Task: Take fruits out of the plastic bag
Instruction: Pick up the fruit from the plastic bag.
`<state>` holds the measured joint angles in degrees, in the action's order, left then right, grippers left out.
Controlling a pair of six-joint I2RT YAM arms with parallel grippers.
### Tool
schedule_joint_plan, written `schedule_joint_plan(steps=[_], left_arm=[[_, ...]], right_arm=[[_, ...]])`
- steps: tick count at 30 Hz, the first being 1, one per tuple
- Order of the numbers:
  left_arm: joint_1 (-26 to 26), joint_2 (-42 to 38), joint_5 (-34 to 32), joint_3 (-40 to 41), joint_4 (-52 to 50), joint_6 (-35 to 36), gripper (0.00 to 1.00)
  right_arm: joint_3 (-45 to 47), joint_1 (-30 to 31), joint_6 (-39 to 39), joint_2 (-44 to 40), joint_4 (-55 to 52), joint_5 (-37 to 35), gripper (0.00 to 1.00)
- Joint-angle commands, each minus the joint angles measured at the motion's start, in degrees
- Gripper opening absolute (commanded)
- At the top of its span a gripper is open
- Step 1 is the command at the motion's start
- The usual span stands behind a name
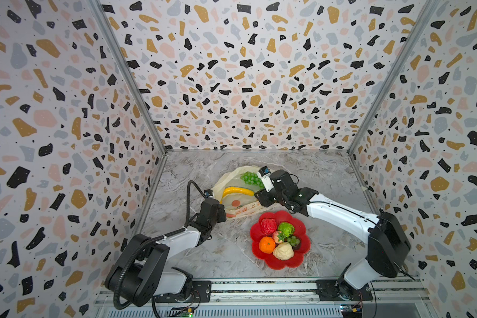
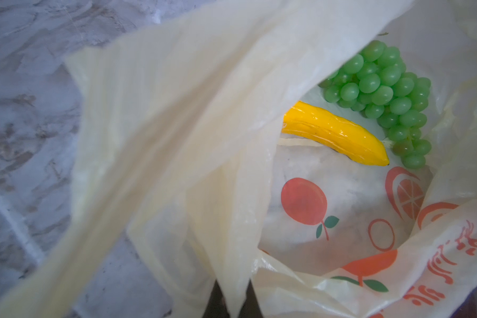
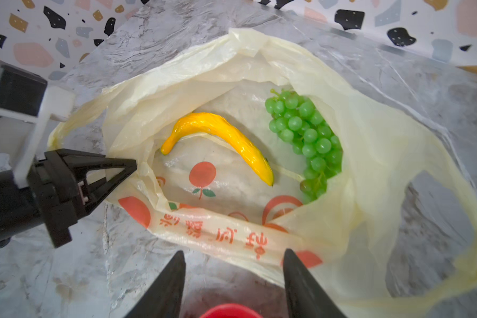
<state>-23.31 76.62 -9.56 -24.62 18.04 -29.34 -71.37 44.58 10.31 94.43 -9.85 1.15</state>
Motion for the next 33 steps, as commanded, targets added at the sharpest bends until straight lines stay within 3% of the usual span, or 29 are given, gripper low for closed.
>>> schedule_joint_plan(steps=[1, 5, 14, 33], left_arm=[[0.5, -1.0, -0.3, 0.9, 1.5, -0.5, 0.0], [0.6, -1.4, -0.1, 1.2, 1.5, -0.6, 0.0], [0.8, -1.1, 0.9, 1.2, 2.2, -0.5, 0.0], [0.8, -0.8, 1.8, 1.2, 2.7, -0.4, 0.01]], right_arm=[[-7.2, -0.4, -8.7, 5.9, -3.7, 2.1, 0.58], [-14.4, -1.5, -13.0, 13.1, -6.2, 2.3, 0.58], [-19.5, -2.3, -23.6, 21.6, -4.8, 7.5, 0.57], [-29.1, -3.8, -26.5, 34.4, -7.3, 2.5, 0.5]])
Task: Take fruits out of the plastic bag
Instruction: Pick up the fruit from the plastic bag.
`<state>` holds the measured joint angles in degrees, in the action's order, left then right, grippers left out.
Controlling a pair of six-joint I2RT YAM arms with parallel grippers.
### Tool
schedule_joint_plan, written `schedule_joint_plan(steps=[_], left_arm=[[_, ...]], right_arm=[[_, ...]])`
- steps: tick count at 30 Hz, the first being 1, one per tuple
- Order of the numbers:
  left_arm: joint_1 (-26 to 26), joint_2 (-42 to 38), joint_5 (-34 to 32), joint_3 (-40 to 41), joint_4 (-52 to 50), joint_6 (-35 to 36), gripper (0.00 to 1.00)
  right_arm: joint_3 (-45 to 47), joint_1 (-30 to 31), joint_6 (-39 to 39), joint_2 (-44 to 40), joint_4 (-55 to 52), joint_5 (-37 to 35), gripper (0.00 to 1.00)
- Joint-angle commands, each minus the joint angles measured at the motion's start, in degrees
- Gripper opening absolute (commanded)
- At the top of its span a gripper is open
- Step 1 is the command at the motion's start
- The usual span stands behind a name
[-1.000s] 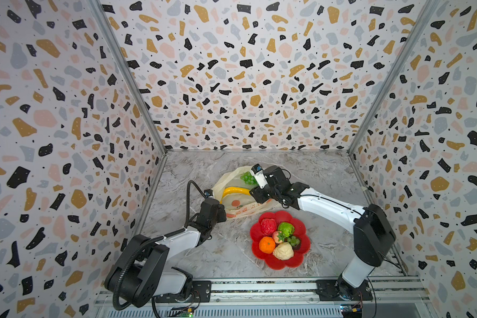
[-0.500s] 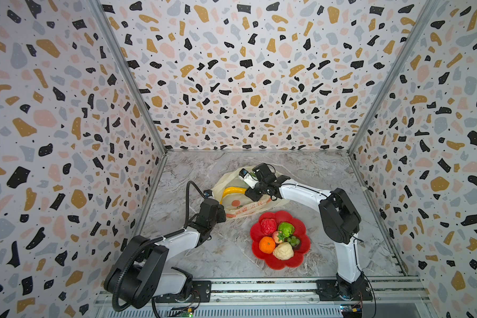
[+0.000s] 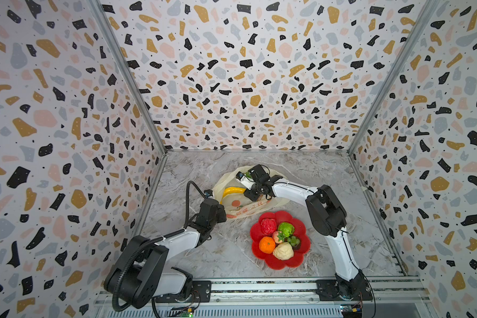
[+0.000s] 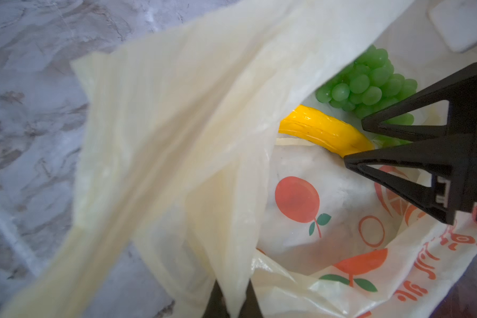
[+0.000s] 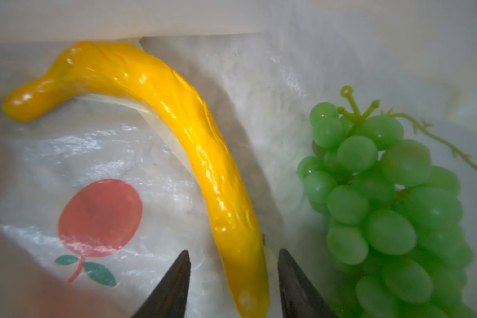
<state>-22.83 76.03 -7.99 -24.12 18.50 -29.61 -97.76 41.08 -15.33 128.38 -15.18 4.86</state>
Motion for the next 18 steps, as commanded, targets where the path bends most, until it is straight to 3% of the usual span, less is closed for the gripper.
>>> schedule_joint_plan(steps=[1, 6, 13, 18], left_arm=[[0.3, -0.2, 0.3, 0.6, 2.2, -0.1, 0.01], [0.4, -0.1, 0.3, 0.6, 2.2, -0.2, 0.01], [0.3, 0.3, 0.4, 0.5, 2.2, -0.2, 0.01], [0.3, 0.2, 0.2, 0.4, 2.2, -0.2, 0.01]], right_arm=[[-3.1, -0.4, -0.9, 0.9, -2.3, -1.1, 0.47], [-5.2, -0.3, -2.3, 2.4, -5.5, 4.8, 0.36], [-4.8, 0.1, -3.0, 1.4, -6.1, 5.1, 0.17], [-0.4, 0.1, -3.2, -4.1, -3.5, 4.2, 0.11]])
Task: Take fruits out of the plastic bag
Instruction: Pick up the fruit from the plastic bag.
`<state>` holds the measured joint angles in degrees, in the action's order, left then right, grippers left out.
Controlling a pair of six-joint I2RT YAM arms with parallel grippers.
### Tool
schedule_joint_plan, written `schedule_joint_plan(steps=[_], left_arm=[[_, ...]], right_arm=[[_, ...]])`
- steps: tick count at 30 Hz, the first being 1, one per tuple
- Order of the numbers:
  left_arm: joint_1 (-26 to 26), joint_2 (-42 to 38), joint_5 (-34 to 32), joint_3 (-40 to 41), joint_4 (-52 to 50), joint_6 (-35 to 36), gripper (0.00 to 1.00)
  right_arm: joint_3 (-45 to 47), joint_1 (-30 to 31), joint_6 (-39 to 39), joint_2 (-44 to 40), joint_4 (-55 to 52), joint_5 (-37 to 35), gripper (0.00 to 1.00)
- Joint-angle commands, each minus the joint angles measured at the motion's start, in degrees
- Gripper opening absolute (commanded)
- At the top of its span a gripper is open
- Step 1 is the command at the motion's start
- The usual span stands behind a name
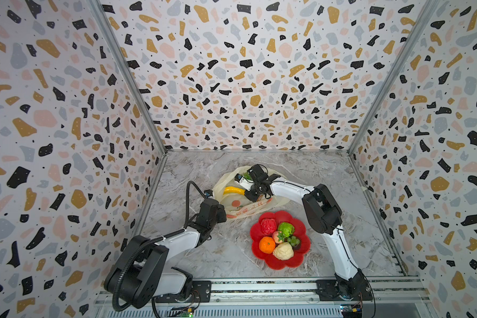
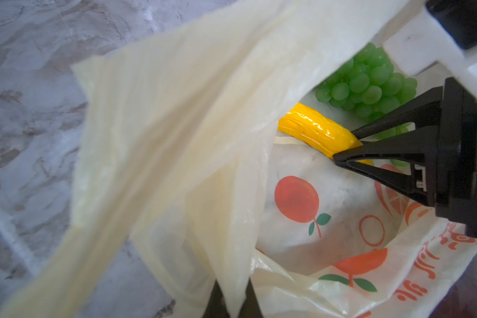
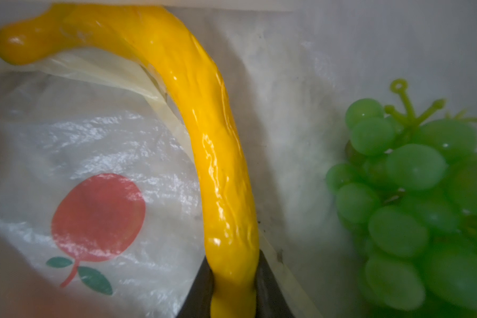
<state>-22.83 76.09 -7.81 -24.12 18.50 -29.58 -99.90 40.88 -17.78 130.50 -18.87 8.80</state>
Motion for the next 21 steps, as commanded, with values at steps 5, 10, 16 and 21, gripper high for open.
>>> schedule_joint_plan(steps=[5, 10, 16, 21], left_arm=[[0.4, -0.4, -0.7, 0.6, 1.8, -0.3, 0.02], [0.9, -1.2, -1.2, 1.0, 1.8, -0.6, 0.02], [1.6, -3.3, -2.3, 2.1, 1.9, -1.1, 0.02], [2.1, -4.2, -3.1, 2.6, 1.6, -1.5, 0.02]], right_arm=[[7.3, 0.2, -2.6, -12.9, 2.2, 0.0, 0.09], [11.1, 0.2, -4.8, -17.1, 2.4, 0.4, 0.11], [15.5, 0.2, -6.2, -21.4, 2.4, -1.1, 0.11], [16.0, 0.2, -2.0, -24.9, -0.2, -3.8, 0.1]])
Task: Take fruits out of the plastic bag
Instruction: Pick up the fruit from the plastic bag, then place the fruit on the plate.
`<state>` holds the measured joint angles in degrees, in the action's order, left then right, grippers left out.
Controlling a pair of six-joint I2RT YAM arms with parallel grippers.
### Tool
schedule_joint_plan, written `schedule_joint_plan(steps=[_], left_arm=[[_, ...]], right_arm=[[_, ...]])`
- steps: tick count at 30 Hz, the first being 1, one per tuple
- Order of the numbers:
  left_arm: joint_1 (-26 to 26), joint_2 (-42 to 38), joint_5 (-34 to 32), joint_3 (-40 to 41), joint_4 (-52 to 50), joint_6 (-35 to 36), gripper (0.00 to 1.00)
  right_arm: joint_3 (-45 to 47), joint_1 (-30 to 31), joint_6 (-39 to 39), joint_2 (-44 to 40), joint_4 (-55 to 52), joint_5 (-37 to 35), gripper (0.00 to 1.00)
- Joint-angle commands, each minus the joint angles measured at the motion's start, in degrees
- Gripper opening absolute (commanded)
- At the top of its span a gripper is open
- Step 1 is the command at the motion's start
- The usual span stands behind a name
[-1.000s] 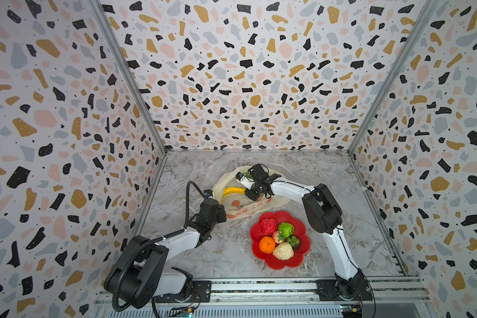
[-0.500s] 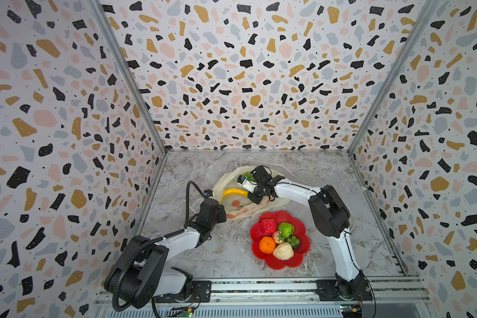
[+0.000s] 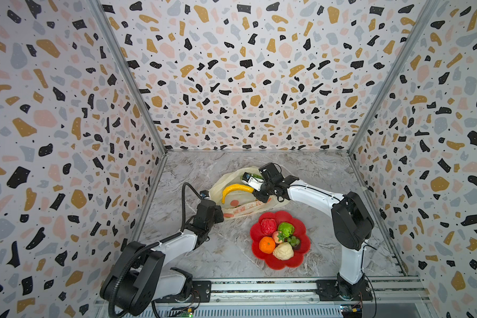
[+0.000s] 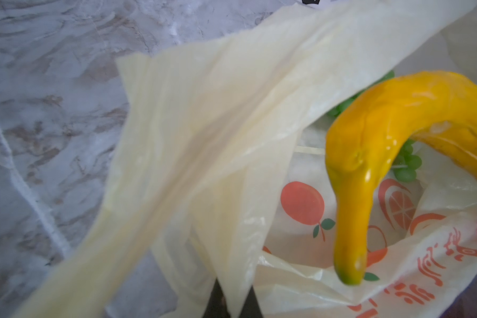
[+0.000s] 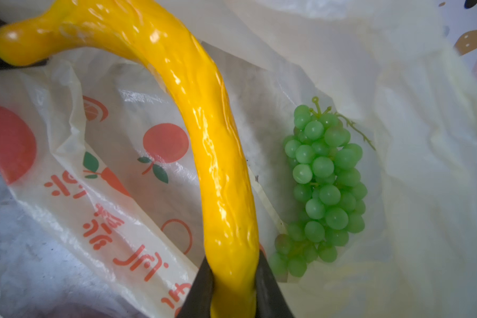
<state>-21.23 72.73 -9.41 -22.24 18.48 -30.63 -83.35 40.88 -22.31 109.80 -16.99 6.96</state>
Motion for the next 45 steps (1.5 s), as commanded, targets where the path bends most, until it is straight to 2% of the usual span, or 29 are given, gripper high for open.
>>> schedule_joint_plan(steps=[1, 5, 14, 20, 25, 39, 45], left_arm=[[0.6, -0.9, -1.9, 0.7, 1.5, -0.6, 0.02], [1.3, -1.2, -2.1, 0.9, 1.3, -1.1, 0.02], [1.5, -0.7, -1.7, 1.3, 1.5, -1.3, 0.02], [1.7, -1.6, -1.4, 1.3, 1.1, -1.1, 0.02], [1.7, -1.1, -0.8, 1.4, 1.9, -1.4, 0.02], [1.7, 1.9, 1.5, 0.8, 3.1, -1.8, 0.02], [1.8, 2.6, 2.1, 0.7, 3.3, -2.0, 0.02]], right_arm=[[-0.3, 0.2, 5.4, -4.9, -2.4, -2.3, 0.09], [3.3, 1.1, 13.3, -8.3, -5.2, -0.8, 0.09], [17.2, 1.7, 26.8, -24.8, -5.7, -7.7, 0.06], [22.5, 1.7, 33.7, -33.8, -11.8, -10.5, 0.05], [28.9, 1.7, 42.8, -41.1, -16.8, -13.2, 0.04], [38.3, 1.7, 60.5, -52.0, -27.6, -15.1, 0.04], [42.1, 2.1, 63.7, -54.8, -30.1, -16.3, 0.04]])
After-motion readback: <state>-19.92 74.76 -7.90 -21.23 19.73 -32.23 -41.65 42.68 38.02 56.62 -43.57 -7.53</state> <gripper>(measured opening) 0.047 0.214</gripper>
